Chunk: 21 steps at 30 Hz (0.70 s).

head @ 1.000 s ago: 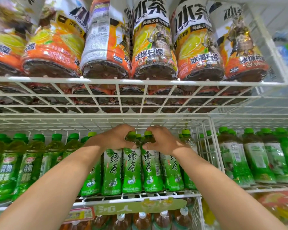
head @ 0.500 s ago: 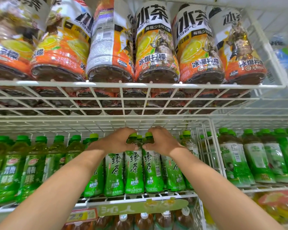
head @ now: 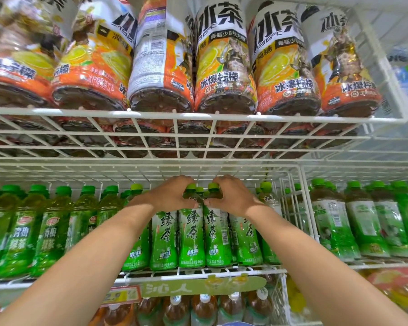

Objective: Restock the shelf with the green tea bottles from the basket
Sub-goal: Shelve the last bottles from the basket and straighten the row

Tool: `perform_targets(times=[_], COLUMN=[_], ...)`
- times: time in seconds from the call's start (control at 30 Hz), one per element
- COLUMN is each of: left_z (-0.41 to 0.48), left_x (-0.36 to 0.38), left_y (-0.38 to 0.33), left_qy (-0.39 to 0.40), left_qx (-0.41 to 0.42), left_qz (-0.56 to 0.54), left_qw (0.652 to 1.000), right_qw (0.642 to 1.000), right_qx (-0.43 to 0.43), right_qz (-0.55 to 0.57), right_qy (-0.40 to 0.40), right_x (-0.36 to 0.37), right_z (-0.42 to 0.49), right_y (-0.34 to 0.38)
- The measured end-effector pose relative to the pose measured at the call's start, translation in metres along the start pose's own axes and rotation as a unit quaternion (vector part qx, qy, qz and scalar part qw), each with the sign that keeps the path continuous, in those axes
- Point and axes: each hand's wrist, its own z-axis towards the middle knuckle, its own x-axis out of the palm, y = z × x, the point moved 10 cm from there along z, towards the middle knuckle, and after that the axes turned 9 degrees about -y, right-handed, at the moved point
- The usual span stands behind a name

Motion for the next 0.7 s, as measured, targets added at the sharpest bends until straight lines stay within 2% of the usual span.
perform_targets(times=[0.1,0.23,0.37,0.5,0.7], left_z=[-0.002,0.006,0.018,0.026,0.031], left_x=[0.000,-0.007,0.002,0.020,0.024], left_y=[-0.009,-0.037,-0.062,-0.061,-0.057], left_qy=[0.003,-0.034,-0.025,-0.016,-0.018], left_qx=[0.002,0.017,0.020,-0.008,-0.024], left_qz=[0.027,0.023,0.001,0.011,0.009], left_qw=[1.000,0.999,0.999,1.000,1.000], right_qw=[1.000,0.998,0.996,0.997,0.997], right_qx=[-0.024,-0.041,-0.033,-0.008,-0.047], right_qz=[-0.004,-0.038,-0.075,-0.064,-0.030], right_qy=[0.007,-0.018,0.020,0.053,0.056], right_x=[-0.011,-0.045,-0.048,-0.033,-0.034], right_z=[-0.004,-0.010,-0.019,-0.029,-0.024], right_y=[-0.002,-0.020,-0.054,-0.070,-0.061])
